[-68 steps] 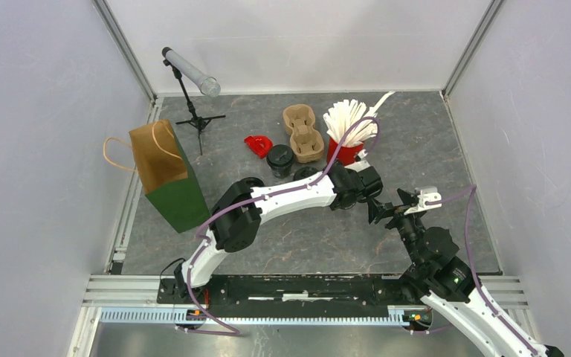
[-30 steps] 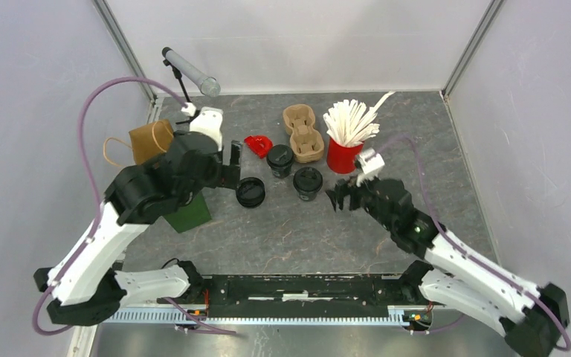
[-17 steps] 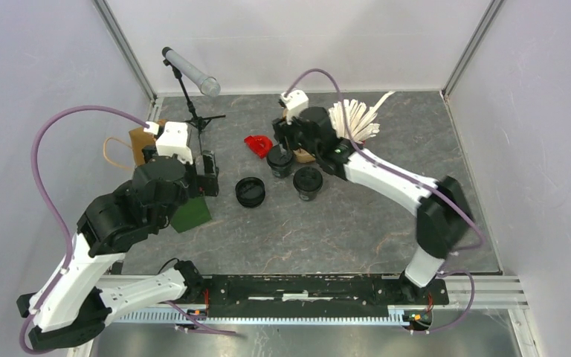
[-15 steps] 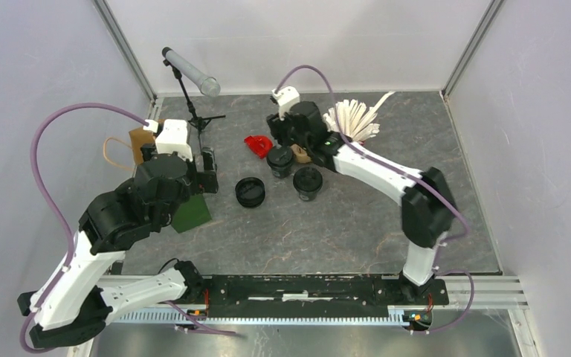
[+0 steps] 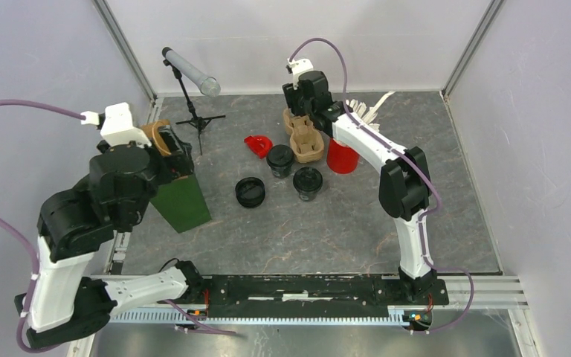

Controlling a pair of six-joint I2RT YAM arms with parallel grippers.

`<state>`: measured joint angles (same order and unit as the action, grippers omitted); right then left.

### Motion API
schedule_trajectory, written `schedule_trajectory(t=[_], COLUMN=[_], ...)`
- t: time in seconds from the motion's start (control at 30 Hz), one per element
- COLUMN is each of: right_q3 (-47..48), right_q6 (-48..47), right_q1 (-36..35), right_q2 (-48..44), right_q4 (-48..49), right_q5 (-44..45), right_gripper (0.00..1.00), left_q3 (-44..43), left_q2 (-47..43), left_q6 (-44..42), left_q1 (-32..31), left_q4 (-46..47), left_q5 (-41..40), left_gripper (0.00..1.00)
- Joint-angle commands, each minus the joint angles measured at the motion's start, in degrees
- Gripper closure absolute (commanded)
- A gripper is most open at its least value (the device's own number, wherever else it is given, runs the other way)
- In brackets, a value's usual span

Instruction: Pack the takeout coffee

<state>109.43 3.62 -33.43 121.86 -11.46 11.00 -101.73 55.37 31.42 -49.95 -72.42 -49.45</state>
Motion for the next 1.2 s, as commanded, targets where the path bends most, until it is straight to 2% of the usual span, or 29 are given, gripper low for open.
schedule_trajectory(t=[0.0, 0.23, 0.47, 0.7, 0.97, 1.17], right_q3=[2.3, 5.3, 4.1, 1.5, 1.7, 1.2], right_q6=[0.9, 2.0, 4.0, 4.7, 4.5, 5.0], right_q1=[0.5, 0.8, 0.8, 0.8, 0.8, 0.8], right_q2=[1.9, 6.2, 5.9, 4.9, 6.2, 6.1], right_q4=[-2.5, -6.2, -10.1, -10.5, -10.0, -10.6], right_q5=[-0.1, -0.3, 1.9, 1.1, 2.6, 2.7], right_gripper=[0.42, 0.44, 0.45, 0.47, 0.43, 0.43], left_q3=[-0.7, -0.6, -1.3, -2.0, -2.1, -2.7], left_q2=[-0.8, -0.3, -1.4, -1.8, -1.3, -1.0], left_q6=[4.5, 4.1, 4.2, 3.6, 3.6, 3.2], left_q1=[0.1, 0.2, 0.1, 0.1, 0.1, 0.1], left_q4=[-0.6, -1.2, -3.0, -3.9, -3.9, -3.8], left_q5=[-2.1, 1.5, 0.5, 0.2, 0.8, 1.0], left_gripper=[0.07, 0.08, 0.07, 0.07, 0.06, 0.06])
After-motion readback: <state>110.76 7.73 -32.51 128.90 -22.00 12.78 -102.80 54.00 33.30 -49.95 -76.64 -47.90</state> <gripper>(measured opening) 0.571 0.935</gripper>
